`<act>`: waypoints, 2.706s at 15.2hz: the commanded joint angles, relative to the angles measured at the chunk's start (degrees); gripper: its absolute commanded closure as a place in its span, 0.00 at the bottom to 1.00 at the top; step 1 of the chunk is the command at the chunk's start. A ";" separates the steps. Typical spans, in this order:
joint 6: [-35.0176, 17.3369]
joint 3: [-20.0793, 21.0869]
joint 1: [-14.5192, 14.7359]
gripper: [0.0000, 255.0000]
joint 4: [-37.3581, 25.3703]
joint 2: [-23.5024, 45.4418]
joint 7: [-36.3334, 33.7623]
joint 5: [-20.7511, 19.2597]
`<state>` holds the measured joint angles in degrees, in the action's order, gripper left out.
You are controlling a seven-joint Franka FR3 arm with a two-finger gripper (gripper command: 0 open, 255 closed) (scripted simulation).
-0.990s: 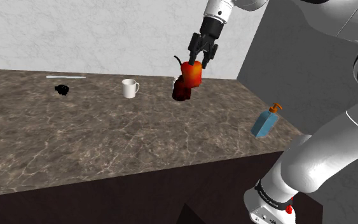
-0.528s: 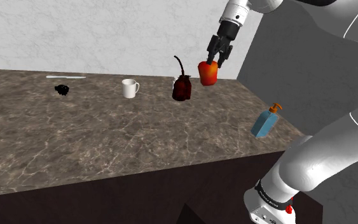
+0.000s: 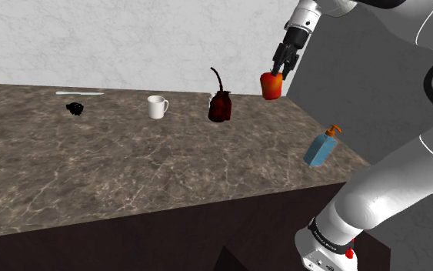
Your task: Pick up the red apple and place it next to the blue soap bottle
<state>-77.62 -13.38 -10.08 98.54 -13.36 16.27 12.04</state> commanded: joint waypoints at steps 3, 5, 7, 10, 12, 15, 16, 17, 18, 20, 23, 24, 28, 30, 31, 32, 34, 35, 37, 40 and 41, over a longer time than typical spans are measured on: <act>1.72 -3.75 -2.15 1.00 -1.71 1.34 5.92 -1.31; 2.72 -5.71 -3.23 1.00 -3.46 2.78 8.96 -1.74; 3.75 -7.69 -4.37 1.00 -5.51 4.52 12.08 -2.02; 5.39 -10.64 -6.24 1.00 -9.20 7.73 16.92 -2.09; 6.59 -12.58 -7.67 1.00 -12.11 10.30 20.25 -1.83; 8.63 -15.44 -10.20 1.00 -17.25 14.86 25.38 -0.89; 9.40 -16.36 -11.18 1.00 -19.21 16.58 27.12 -0.41; 9.99 -16.96 -12.00 1.00 -20.72 17.90 28.39 0.00; 9.04 -16.79 -11.90 1.00 -19.39 17.44 28.37 -0.27; 7.18 -16.61 -11.63 1.00 -16.84 16.60 28.36 -0.74; 4.49 -16.39 -11.29 1.00 -13.26 15.54 28.38 -1.32; 3.62 -16.33 -11.20 1.00 -12.13 15.23 28.40 -1.49; 0.22 -16.10 -10.93 1.00 -7.87 14.20 28.52 -2.04; -1.42 -16.02 -10.83 1.00 -5.88 13.79 28.62 -2.25; -2.24 -15.98 -10.79 1.00 -4.92 13.62 28.67 -2.34; -3.04 -15.94 -10.75 1.00 -3.98 13.46 28.73 -2.42; -4.64 -15.88 -10.69 1.00 -2.15 13.20 28.87 -2.56; -5.43 -15.86 -10.66 1.00 -1.27 13.09 28.94 -2.62; -6.99 -15.81 -10.62 1.00 0.45 12.92 29.10 -2.70; -9.30 -15.77 -10.58 1.00 2.89 12.79 29.38 -2.77; -10.07 -15.76 -10.57 1.00 3.67 12.78 29.48 -2.78</act>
<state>-86.85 -29.12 -20.63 101.33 -0.52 45.59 9.30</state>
